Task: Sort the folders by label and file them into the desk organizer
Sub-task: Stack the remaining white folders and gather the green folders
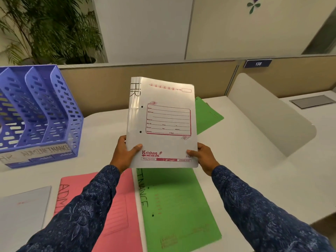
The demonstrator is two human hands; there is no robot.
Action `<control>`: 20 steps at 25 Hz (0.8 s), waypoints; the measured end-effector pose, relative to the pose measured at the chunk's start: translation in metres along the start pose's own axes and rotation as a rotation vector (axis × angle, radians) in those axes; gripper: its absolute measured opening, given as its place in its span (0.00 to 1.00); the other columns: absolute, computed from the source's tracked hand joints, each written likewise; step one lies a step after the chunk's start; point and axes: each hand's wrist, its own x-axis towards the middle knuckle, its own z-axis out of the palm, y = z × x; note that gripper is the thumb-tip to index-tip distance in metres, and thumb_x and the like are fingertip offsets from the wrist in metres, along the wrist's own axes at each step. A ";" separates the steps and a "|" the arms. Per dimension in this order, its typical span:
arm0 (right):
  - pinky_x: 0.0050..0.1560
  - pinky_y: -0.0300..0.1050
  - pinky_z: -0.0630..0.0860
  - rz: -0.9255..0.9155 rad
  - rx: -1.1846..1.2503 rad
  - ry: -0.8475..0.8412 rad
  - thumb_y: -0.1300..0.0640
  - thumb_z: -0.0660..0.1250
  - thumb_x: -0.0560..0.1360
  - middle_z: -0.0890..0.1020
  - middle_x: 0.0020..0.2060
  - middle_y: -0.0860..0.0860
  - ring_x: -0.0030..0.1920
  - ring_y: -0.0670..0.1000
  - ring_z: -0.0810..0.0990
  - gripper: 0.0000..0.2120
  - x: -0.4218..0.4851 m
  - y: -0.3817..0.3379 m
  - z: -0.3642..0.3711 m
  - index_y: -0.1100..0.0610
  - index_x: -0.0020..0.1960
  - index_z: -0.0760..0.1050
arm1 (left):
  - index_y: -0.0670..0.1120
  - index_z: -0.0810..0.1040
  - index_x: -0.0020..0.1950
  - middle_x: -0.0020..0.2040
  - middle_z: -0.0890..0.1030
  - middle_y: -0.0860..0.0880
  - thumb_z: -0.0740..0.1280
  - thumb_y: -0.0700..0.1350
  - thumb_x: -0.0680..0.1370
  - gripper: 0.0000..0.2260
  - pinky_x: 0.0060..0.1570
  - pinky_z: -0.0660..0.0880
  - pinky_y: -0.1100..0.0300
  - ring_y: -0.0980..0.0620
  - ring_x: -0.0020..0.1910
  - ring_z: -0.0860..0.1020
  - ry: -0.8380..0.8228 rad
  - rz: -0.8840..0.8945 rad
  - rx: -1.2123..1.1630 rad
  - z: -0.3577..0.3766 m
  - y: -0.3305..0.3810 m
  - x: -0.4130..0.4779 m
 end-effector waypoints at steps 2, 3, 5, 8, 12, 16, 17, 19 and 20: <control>0.45 0.47 0.82 0.021 -0.001 0.000 0.68 0.69 0.74 0.85 0.51 0.56 0.47 0.56 0.85 0.12 -0.019 0.015 0.008 0.60 0.56 0.79 | 0.48 0.66 0.64 0.57 0.77 0.48 0.72 0.47 0.76 0.21 0.44 0.80 0.58 0.51 0.52 0.80 0.009 -0.027 -0.023 -0.010 -0.016 -0.024; 0.47 0.49 0.83 0.033 -0.012 0.003 0.67 0.70 0.74 0.85 0.52 0.57 0.48 0.57 0.85 0.12 -0.028 0.022 0.012 0.60 0.57 0.79 | 0.48 0.66 0.64 0.57 0.77 0.47 0.72 0.47 0.76 0.21 0.45 0.81 0.56 0.49 0.52 0.80 0.010 -0.046 -0.027 -0.014 -0.024 -0.036; 0.48 0.53 0.83 0.048 -0.047 0.019 0.66 0.71 0.74 0.85 0.53 0.58 0.48 0.59 0.85 0.12 -0.047 0.039 0.023 0.60 0.57 0.79 | 0.47 0.67 0.63 0.56 0.78 0.45 0.72 0.46 0.76 0.21 0.50 0.81 0.49 0.46 0.52 0.81 0.015 -0.090 -0.013 -0.026 -0.040 -0.062; 0.50 0.51 0.82 0.062 -0.063 0.021 0.65 0.72 0.73 0.85 0.52 0.53 0.49 0.56 0.85 0.12 -0.072 0.065 0.041 0.54 0.55 0.79 | 0.46 0.68 0.62 0.55 0.78 0.45 0.73 0.43 0.75 0.19 0.52 0.80 0.46 0.45 0.51 0.80 0.028 -0.127 0.001 -0.044 -0.063 -0.097; 0.48 0.48 0.83 0.073 -0.136 -0.024 0.64 0.72 0.73 0.84 0.51 0.48 0.49 0.53 0.85 0.14 -0.101 0.092 0.069 0.48 0.52 0.76 | 0.48 0.68 0.62 0.54 0.79 0.49 0.72 0.43 0.76 0.18 0.46 0.78 0.56 0.49 0.51 0.80 0.057 -0.159 0.045 -0.067 -0.091 -0.139; 0.53 0.57 0.82 0.068 -0.202 -0.110 0.64 0.71 0.74 0.83 0.52 0.49 0.50 0.55 0.84 0.13 -0.112 0.102 0.086 0.49 0.52 0.74 | 0.50 0.69 0.63 0.56 0.79 0.50 0.71 0.45 0.77 0.17 0.53 0.79 0.51 0.49 0.53 0.80 0.119 -0.194 0.066 -0.083 -0.108 -0.171; 0.53 0.58 0.82 0.071 -0.210 -0.135 0.64 0.71 0.74 0.83 0.53 0.50 0.50 0.56 0.85 0.13 -0.112 0.102 0.090 0.49 0.53 0.74 | 0.51 0.69 0.62 0.56 0.79 0.51 0.71 0.45 0.77 0.17 0.53 0.79 0.50 0.49 0.54 0.80 0.142 -0.204 0.068 -0.087 -0.110 -0.178; 0.54 0.59 0.81 0.081 -0.223 -0.181 0.64 0.71 0.75 0.83 0.54 0.52 0.51 0.57 0.84 0.13 -0.115 0.102 0.098 0.49 0.53 0.73 | 0.52 0.70 0.61 0.55 0.80 0.53 0.71 0.45 0.77 0.16 0.51 0.79 0.53 0.51 0.53 0.80 0.188 -0.226 0.059 -0.095 -0.111 -0.193; 0.54 0.59 0.81 0.084 -0.228 -0.206 0.64 0.71 0.75 0.83 0.54 0.52 0.51 0.58 0.84 0.14 -0.116 0.102 0.103 0.49 0.53 0.73 | 0.52 0.70 0.61 0.56 0.80 0.54 0.71 0.45 0.77 0.16 0.51 0.79 0.53 0.51 0.54 0.80 0.206 -0.235 0.048 -0.099 -0.111 -0.201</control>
